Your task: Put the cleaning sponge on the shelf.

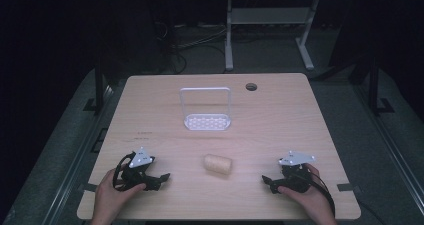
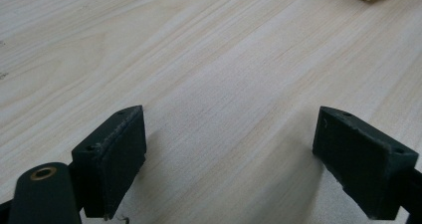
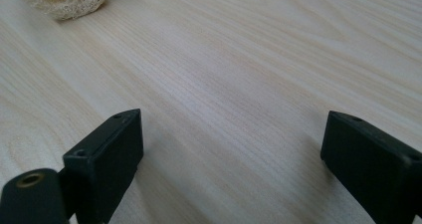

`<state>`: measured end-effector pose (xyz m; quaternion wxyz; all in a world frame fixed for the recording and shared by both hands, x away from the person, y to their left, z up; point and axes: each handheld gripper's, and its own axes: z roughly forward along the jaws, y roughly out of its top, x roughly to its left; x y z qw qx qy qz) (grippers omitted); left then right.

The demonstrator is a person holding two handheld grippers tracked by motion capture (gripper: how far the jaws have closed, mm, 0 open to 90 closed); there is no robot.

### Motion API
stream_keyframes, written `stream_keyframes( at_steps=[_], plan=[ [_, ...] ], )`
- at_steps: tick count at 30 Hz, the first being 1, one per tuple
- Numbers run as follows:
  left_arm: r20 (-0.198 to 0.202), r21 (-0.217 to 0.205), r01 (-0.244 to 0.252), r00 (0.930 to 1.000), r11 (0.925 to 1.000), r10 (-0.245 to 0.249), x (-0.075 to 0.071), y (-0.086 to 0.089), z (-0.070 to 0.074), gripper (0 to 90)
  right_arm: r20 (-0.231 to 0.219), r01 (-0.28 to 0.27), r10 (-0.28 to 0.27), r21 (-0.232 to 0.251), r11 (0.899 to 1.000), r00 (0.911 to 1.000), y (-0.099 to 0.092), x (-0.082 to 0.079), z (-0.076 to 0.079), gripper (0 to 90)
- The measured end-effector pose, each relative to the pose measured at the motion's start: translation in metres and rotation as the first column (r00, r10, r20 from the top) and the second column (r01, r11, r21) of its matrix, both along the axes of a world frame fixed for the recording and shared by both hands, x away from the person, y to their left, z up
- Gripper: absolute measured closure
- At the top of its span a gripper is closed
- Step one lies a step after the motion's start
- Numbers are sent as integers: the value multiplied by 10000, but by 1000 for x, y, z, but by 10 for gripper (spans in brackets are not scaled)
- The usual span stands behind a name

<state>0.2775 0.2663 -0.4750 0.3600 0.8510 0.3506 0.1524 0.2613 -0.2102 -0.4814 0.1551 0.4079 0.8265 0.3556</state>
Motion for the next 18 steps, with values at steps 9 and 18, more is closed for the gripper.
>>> stream_keyframes(
  at_steps=[9, 18],
  plan=[
    [22, -12, -9, 10000, 10000, 9, 0, 0, 0, 130, 7, 8, -8, 3, 10000, 10000, 0, 0, 0, 93],
    [15, -3, -2, 10000, 10000, 2, 0, 0, 0, 131, -77, -58, 58, -78, 10000, 10000, 2, -1, 3, 97]
  ],
)
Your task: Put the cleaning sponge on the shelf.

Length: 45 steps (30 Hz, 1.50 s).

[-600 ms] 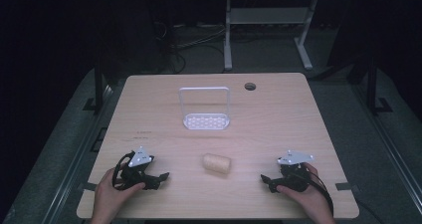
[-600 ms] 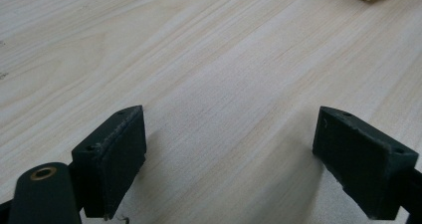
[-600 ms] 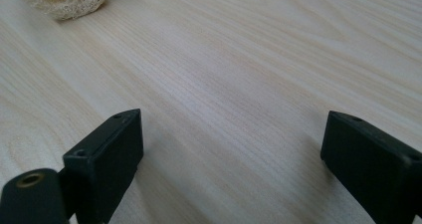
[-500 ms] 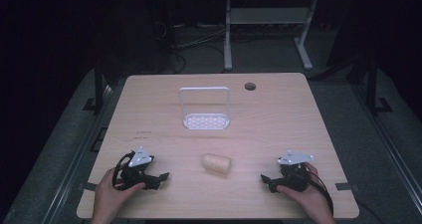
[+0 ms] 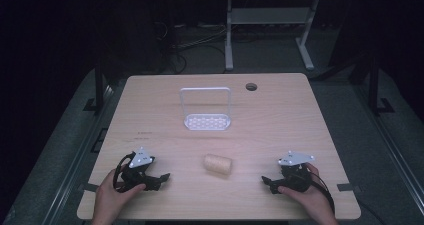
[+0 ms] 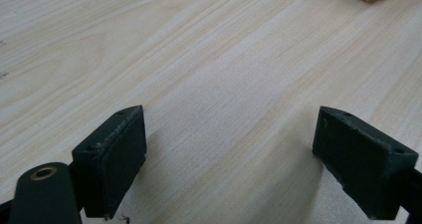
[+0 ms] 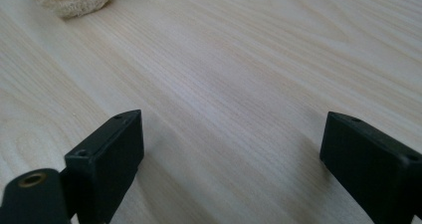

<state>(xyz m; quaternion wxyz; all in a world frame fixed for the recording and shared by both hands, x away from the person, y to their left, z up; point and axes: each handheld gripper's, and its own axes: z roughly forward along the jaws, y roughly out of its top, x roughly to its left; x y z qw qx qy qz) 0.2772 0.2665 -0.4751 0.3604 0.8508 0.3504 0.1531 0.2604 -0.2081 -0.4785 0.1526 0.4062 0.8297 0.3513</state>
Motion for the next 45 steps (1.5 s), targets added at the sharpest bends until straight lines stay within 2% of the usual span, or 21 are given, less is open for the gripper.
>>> stream_keyframes(
  at_steps=[10, 21, 31, 38, 45],
  plan=[
    [0, 0, -1, 10000, 10000, 1, 0, 0, 0, 131, -18, -165, 166, 244, 9996, 9999, 0, 3, 5, 97],
    [-13, 10, 6, 10000, 10000, -6, 0, 0, 0, 131, 134, -455, 450, 422, 9981, 9989, 2, 15, 20, 97],
    [-2, -2, -1, 10000, 10000, 1, 0, 0, 0, 131, 186, -705, 696, 543, 9960, 9974, 8, 24, 26, 98],
    [-1, 4, 0, 10000, 10000, 0, 0, 0, 0, 132, 246, -974, 958, 786, 9921, 9951, 14, 32, 31, 98],
    [-2, -2, -2, 10000, 10000, 2, 0, 0, 0, 131, 234, -1305, 1290, 809, 9881, 9914, 19, 37, 33, 98]
  ],
)
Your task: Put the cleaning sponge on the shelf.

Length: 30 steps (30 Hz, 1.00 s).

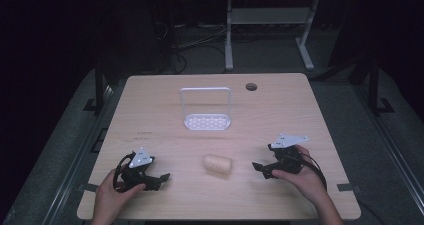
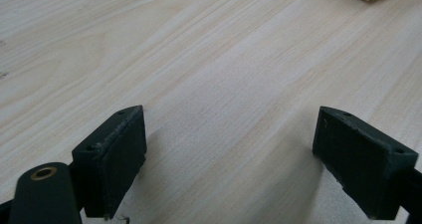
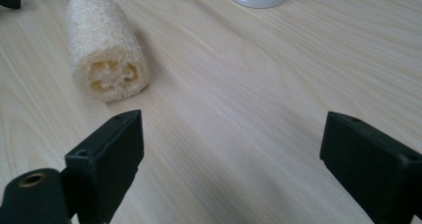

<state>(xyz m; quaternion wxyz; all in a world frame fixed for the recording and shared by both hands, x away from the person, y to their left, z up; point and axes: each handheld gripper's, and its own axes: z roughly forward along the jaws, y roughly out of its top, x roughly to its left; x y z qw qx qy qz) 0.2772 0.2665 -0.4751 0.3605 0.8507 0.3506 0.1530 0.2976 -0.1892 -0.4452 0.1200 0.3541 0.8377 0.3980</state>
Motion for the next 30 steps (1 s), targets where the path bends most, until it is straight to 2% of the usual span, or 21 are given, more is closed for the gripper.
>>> stream_keyframes(
  at_steps=[16, 30],
  plan=[
    [-1, 4, 2, 10000, 10000, -2, 0, 0, 0, 131, -87, -544, 545, 115, 9985, 9985, 12, 10, 3, 98],
    [1, 5, 4, 10000, 10000, -4, 0, 0, 0, 132, -178, -1157, 1161, 184, 9931, 9931, 28, 18, 10, 98]
  ],
)
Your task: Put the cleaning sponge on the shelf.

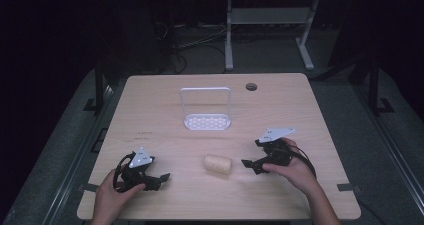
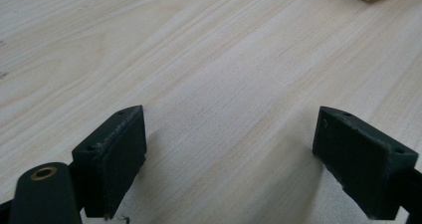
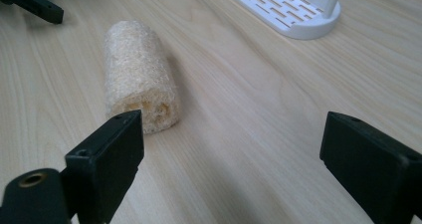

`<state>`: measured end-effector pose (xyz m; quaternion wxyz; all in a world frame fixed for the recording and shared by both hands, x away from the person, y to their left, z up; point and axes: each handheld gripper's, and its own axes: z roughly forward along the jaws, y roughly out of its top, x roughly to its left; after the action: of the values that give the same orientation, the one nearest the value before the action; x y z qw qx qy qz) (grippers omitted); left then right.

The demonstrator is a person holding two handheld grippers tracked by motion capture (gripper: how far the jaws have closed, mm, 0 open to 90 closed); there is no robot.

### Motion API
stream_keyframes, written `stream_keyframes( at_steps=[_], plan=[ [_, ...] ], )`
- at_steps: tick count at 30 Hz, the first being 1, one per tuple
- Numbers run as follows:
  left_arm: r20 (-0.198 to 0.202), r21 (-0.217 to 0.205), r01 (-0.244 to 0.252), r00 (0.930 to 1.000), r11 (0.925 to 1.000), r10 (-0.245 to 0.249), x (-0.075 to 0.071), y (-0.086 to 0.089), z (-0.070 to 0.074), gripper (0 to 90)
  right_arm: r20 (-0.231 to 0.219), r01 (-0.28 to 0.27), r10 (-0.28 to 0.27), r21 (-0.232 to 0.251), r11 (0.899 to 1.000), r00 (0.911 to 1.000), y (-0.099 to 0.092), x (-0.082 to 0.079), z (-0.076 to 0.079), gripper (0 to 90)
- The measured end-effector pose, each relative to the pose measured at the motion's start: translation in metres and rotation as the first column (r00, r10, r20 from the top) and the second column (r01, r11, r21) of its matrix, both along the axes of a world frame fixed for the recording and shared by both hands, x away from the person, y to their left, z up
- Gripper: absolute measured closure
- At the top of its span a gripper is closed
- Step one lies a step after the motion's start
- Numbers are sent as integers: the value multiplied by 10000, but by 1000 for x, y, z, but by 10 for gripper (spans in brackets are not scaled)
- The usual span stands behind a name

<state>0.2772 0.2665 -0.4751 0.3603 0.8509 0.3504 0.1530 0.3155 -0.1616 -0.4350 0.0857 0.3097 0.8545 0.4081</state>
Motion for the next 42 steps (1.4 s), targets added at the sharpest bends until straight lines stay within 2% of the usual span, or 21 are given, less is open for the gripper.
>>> stream_keyframes(
  at_steps=[18, 42],
  plan=[
    [1, -3, -4, 10000, 10000, 4, 0, 0, 0, 131, -5, -634, 634, 29, 9980, 9980, 19, 10, 6, 98],
    [12, 15, 7, 10000, 10000, -7, 0, 0, 0, 131, -77, -1656, 1656, 44, 9862, 9862, 53, 18, 14, 98]
  ],
)
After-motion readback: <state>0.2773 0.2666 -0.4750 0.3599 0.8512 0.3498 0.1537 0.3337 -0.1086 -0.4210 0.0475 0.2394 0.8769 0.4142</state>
